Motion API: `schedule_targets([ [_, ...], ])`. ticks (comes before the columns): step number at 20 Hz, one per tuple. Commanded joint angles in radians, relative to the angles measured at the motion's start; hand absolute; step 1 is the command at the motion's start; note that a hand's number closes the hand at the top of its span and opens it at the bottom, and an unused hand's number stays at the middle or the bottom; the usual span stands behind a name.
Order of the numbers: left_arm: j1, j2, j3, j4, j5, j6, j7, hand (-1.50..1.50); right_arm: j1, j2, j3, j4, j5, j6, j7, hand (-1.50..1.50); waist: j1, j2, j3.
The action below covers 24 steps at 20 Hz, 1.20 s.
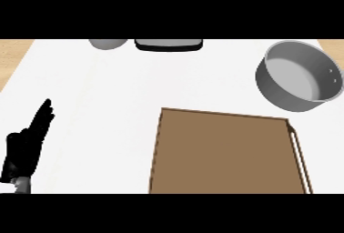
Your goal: Pick the squash from the tray and place it in the pot
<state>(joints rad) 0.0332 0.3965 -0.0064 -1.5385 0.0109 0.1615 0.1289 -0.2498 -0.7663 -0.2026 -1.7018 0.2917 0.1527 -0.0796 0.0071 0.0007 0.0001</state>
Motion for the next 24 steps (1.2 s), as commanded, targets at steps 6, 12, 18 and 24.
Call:
schedule_targets([
  [6,-0.002,0.010,0.062,0.001,0.020,-0.073,0.001,0.00,-0.277,-0.008,-0.003,0.442,0.071,0.025,-0.166,1.50,0.013,0.003,0.000],
  [12,0.005,-0.060,-0.006,0.038,-0.078,-0.012,-0.051,0.00,-0.484,0.022,0.050,0.798,0.179,-0.044,-0.317,1.50,0.028,0.009,0.000],
  [18,-0.078,-0.038,0.019,0.042,-0.044,-0.055,0.002,0.00,-0.655,0.067,0.092,1.108,0.314,-0.185,-0.422,1.50,0.048,0.019,0.001],
  [24,-0.095,-0.037,0.009,0.007,-0.042,-0.074,0.030,0.00,-0.730,0.120,0.089,1.318,0.349,-0.219,-0.451,1.50,0.069,0.029,0.003],
])
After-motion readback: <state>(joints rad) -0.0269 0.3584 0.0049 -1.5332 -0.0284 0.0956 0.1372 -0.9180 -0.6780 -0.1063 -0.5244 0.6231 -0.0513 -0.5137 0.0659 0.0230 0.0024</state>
